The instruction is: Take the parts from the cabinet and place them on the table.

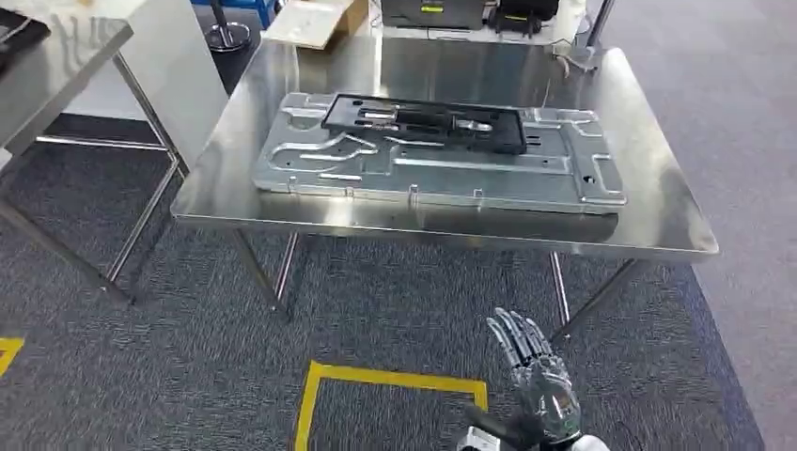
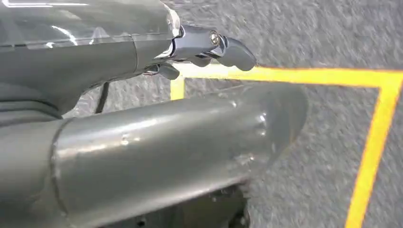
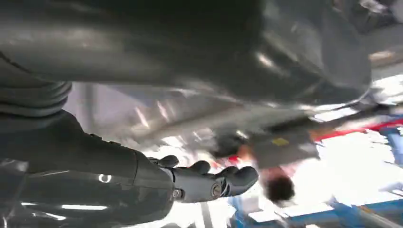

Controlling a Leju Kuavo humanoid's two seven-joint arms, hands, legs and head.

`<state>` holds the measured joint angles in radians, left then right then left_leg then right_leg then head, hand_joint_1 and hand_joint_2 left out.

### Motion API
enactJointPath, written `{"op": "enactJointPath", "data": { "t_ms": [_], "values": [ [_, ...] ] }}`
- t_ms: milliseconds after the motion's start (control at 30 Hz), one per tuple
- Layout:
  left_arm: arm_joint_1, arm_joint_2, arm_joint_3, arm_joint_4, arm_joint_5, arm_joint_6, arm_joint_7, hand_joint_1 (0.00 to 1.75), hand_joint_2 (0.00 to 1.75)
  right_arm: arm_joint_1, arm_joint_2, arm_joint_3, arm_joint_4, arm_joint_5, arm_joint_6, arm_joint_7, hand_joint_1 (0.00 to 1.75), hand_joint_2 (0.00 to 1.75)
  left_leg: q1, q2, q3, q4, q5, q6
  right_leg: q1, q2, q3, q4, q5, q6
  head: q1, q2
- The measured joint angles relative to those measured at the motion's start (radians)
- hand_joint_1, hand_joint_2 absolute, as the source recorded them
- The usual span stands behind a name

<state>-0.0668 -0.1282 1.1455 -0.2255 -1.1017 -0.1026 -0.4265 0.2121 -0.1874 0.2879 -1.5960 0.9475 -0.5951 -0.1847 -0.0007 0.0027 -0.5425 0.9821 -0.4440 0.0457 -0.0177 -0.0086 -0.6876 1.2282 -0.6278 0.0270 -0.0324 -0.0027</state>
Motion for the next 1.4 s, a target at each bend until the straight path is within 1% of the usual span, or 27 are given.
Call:
{"op": "enactJointPath", "data": {
  "t_ms": [33, 67, 133, 167, 233, 267, 367, 400, 500, 533, 567, 633, 667, 700, 733, 767, 833, 900, 1000, 1033, 1100, 1167, 1200, 1233, 1300, 1367, 1400],
  "values": [
    [0.001, -0.002, 0.005, 0.0, 0.0, 0.0, 0.0, 0.0, 0.0, 0.009, 0.012, -0.045, 0.038, -0.047, -0.001, -0.047, 0.0, 0.0, -0.002, 0.001, -0.016, 0.003, 0.013, -0.001, 0.0, 0.0, -0.004, 0.054, -0.007, 0.002, 0.0, 0.0],
    [0.001, -0.002, 0.009, -0.001, 0.0, 0.001, -0.002, 0.0, 0.0, 0.013, 0.026, -0.093, 0.083, -0.087, 0.001, -0.102, 0.0, 0.0, -0.003, 0.003, -0.038, 0.007, 0.027, -0.002, -0.001, 0.001, 0.005, 0.082, 0.025, 0.003, 0.0, 0.0],
    [0.002, -0.006, 0.022, -0.002, 0.0, 0.001, -0.002, 0.0, 0.0, 0.011, 0.058, -0.212, 0.192, -0.128, 0.007, -0.214, 0.0, 0.0, -0.004, 0.005, -0.078, 0.018, 0.049, -0.007, -0.004, 0.001, 0.065, 0.042, 0.119, 0.002, 0.0, 0.0],
    [0.001, -0.008, 0.028, -0.002, -0.002, 0.001, -0.003, 0.0, 0.0, 0.007, 0.076, -0.279, 0.246, -0.133, 0.017, -0.266, 0.0, 0.0, -0.005, 0.005, -0.099, 0.025, 0.06, -0.011, -0.005, 0.0, 0.124, -0.026, 0.136, 0.0, 0.0, 0.0],
    [0.001, -0.013, 0.034, -0.003, -0.003, 0.001, -0.006, 0.0, 0.0, -0.019, 0.113, -0.405, 0.347, -0.132, 0.041, -0.333, 0.0, 0.0, -0.01, 0.005, -0.12, 0.043, 0.075, -0.022, 0.003, -0.002, 0.271, -0.24, 0.056, -0.006, 0.0, 0.0],
    [0.002, -0.014, 0.039, -0.004, -0.005, 0.001, -0.008, 0.0, 0.0, -0.039, 0.134, -0.472, 0.406, -0.124, 0.044, -0.359, 0.0, 0.0, -0.01, 0.009, -0.123, 0.043, 0.088, -0.028, 0.003, -0.001, 0.277, -0.259, 0.042, -0.011, 0.0, 0.0],
    [0.006, -0.016, 0.058, -0.005, -0.009, 0.001, -0.008, 0.0, 0.0, -0.081, 0.19, -0.702, 0.62, -0.101, 0.053, -0.425, 0.0, 0.0, -0.007, 0.007, -0.133, 0.032, 0.118, -0.044, 0.002, -0.007, 0.249, -0.258, 0.077, -0.032, 0.0, 0.0],
    [0.006, -0.016, 0.06, -0.005, -0.009, 0.002, -0.008, 0.0, 0.0, -0.095, 0.195, -0.747, 0.664, -0.095, 0.052, -0.45, 0.0, 0.0, -0.002, 0.004, -0.143, 0.045, 0.079, -0.05, 0.002, -0.011, 0.237, -0.257, 0.088, -0.038, 0.0, 0.0],
    [0.012, -0.022, 0.072, -0.005, -0.012, 0.003, -0.008, 0.0, 0.0, -0.11, 0.197, -0.886, 0.801, -0.077, 0.05, -0.486, 0.0, 0.0, 0.004, 0.004, -0.179, 0.223, -0.129, -0.07, 0.002, -0.013, 0.184, -0.254, 0.13, -0.052, 0.0, 0.0],
    [0.01, -0.022, 0.074, -0.005, -0.014, 0.003, -0.008, 0.0, 0.0, -0.121, 0.197, -0.914, 0.838, -0.069, 0.048, -0.477, 0.0, 0.0, 0.004, 0.004, -0.181, 0.294, -0.153, -0.072, 0.003, -0.011, 0.162, -0.251, 0.146, -0.052, 0.0, 0.0],
    [0.008, -0.022, 0.075, -0.005, -0.017, 0.003, -0.008, 0.0, 0.0, -0.131, 0.197, -0.943, 0.872, -0.059, 0.046, -0.46, 0.0, 0.0, 0.004, 0.004, -0.174, 0.336, -0.138, -0.073, 0.003, -0.011, 0.139, -0.245, 0.159, -0.05, 0.0, 0.0],
    [0.005, -0.022, 0.078, -0.006, -0.018, 0.003, -0.008, 0.0, 0.0, -0.144, 0.198, -1.002, 0.938, -0.035, 0.042, -0.432, 0.0, 0.0, 0.002, 0.003, -0.112, 0.316, -0.055, -0.07, 0.003, -0.011, 0.095, -0.226, 0.177, -0.047, 0.0, 0.0],
    [0.004, -0.022, 0.079, -0.006, -0.019, 0.003, -0.008, 0.0, 0.0, -0.151, 0.199, -1.023, 0.962, -0.028, 0.041, -0.424, 0.0, 0.0, 0.001, 0.002, -0.053, 0.26, -0.025, -0.065, 0.003, -0.011, 0.075, -0.215, 0.185, -0.045, 0.0, 0.0],
    [0.004, -0.022, 0.081, -0.007, -0.019, 0.003, -0.008, 0.0, 0.0, -0.156, 0.199, -1.052, 0.996, -0.016, 0.04, -0.409, 0.0, 0.0, -0.002, -0.001, 0.025, 0.176, -0.036, -0.056, 0.003, -0.01, 0.061, -0.205, 0.193, -0.042, 0.0, 0.0],
    [0.001, -0.022, 0.081, -0.01, -0.019, 0.003, -0.008, 0.0, 0.0, -0.162, 0.199, -1.067, 1.017, -0.009, 0.04, -0.4, 0.0, 0.0, -0.006, -0.004, 0.101, 0.068, -0.094, -0.046, 0.006, -0.01, 0.053, -0.2, 0.199, -0.037, 0.0, 0.0],
    [-0.004, -0.022, 0.082, -0.013, -0.02, 0.003, -0.008, 0.0, 0.0, -0.168, 0.199, -1.085, 1.048, -0.002, 0.039, -0.387, 0.0, 0.0, -0.008, -0.004, 0.131, -0.005, -0.117, -0.04, 0.006, -0.012, 0.05, -0.197, 0.208, -0.032, 0.0, 0.0],
    [-0.014, -0.022, 0.088, -0.013, -0.021, 0.003, -0.008, 0.0, 0.0, -0.187, 0.199, -1.128, 1.118, 0.008, 0.04, -0.356, 0.0, 0.0, -0.015, -0.004, 0.114, -0.01, -0.118, -0.024, 0.0, -0.025, 0.037, -0.206, 0.234, -0.02, 0.0, 0.0],
    [-0.005, -0.026, 0.096, -0.013, -0.023, 0.0, -0.005, 0.0, 0.0, -0.193, 0.205, -1.18, 1.176, 0.015, 0.058, -0.31, 0.0, 0.0, -0.005, -0.009, 0.108, -0.032, -0.083, -0.008, -0.005, -0.026, 0.035, -0.202, 0.236, -0.008, 0.0, 0.0],
    [0.006, -0.025, 0.099, -0.013, -0.03, 0.0, 0.0, 0.0, 0.0, -0.198, 0.241, -1.235, 1.229, 0.028, 0.104, -0.187, 0.0, 0.0, -0.005, -0.018, 0.071, -0.035, -0.046, 0.005, -0.006, -0.002, 0.002, -0.063, 0.048, -0.003, 0.0, 0.0],
    [0.007, -0.025, 0.099, -0.013, -0.031, -0.001, 0.0, 0.0, 0.0, -0.201, 0.251, -1.246, 1.246, 0.034, 0.114, -0.152, 0.0, 0.0, -0.005, -0.022, 0.055, -0.034, -0.035, 0.004, -0.007, -0.002, -0.011, 0.006, 0.015, 0.001, 0.0, 0.0],
    [0.006, -0.025, 0.099, -0.013, -0.04, 0.0, 0.001, 0.0, 0.0, -0.208, 0.28, -1.269, 1.277, 0.047, 0.152, -0.065, 0.0, 0.0, -0.002, -0.031, 0.023, -0.026, -0.015, -0.004, -0.011, -0.001, -0.005, 0.073, 0.05, 0.009, 0.0, 0.0],
    [0.006, -0.025, 0.099, -0.013, -0.048, 0.0, 0.005, 0.0, 0.0, -0.216, 0.31, -1.29, 1.295, 0.049, 0.202, 0.029, 0.0, 0.0, 0.006, -0.045, -0.009, -0.009, -0.002, -0.019, -0.019, 0.01, 0.069, 0.001, 0.123, 0.016, 0.0, 0.0],
    [0.004, -0.025, 0.099, -0.013, -0.051, -0.001, 0.008, 0.0, 0.0, -0.22, 0.324, -1.301, 1.304, 0.047, 0.228, 0.08, 0.0, 0.0, 0.011, -0.051, -0.025, 0.006, 0.002, -0.026, -0.026, 0.034, 0.135, -0.083, 0.126, 0.02, 0.0, 0.0],
    [0.002, -0.022, 0.099, -0.014, -0.055, -0.001, 0.01, 0.0, 0.0, -0.223, 0.337, -1.316, 1.316, 0.042, 0.261, 0.137, 0.0, 0.0, 0.009, -0.058, -0.045, 0.023, 0.002, -0.033, -0.033, 0.082, 0.205, -0.168, 0.102, 0.022, 0.0, 0.0],
    [-0.005, -0.021, 0.099, -0.014, -0.061, -0.001, 0.011, 0.0, 0.0, -0.225, 0.353, -1.342, 1.334, 0.035, 0.299, 0.193, 0.0, 0.0, 0.007, -0.076, -0.068, 0.052, 0.008, -0.049, -0.027, 0.085, 0.215, -0.217, 0.057, -0.001, 0.0, 0.0],
    [-0.003, -0.02, 0.099, -0.014, -0.063, -0.002, 0.014, 0.0, 0.0, -0.227, 0.359, -1.358, 1.346, 0.032, 0.323, 0.207, 0.0, 0.0, 0.012, -0.099, -0.08, 0.047, 0.023, -0.064, -0.023, 0.064, 0.208, -0.208, 0.064, -0.016, 0.0, 0.0],
    [0.0, -0.02, 0.099, -0.014, -0.064, -0.002, 0.016, 0.0, 0.0, -0.228, 0.359, -1.364, 1.351, 0.032, 0.335, 0.208, 0.0, 0.0, 0.017, -0.092, -0.085, 0.057, 0.021, -0.067, -0.027, 0.046, 0.204, -0.211, 0.072, -0.03, 0.0, 0.0]
  ]
}}
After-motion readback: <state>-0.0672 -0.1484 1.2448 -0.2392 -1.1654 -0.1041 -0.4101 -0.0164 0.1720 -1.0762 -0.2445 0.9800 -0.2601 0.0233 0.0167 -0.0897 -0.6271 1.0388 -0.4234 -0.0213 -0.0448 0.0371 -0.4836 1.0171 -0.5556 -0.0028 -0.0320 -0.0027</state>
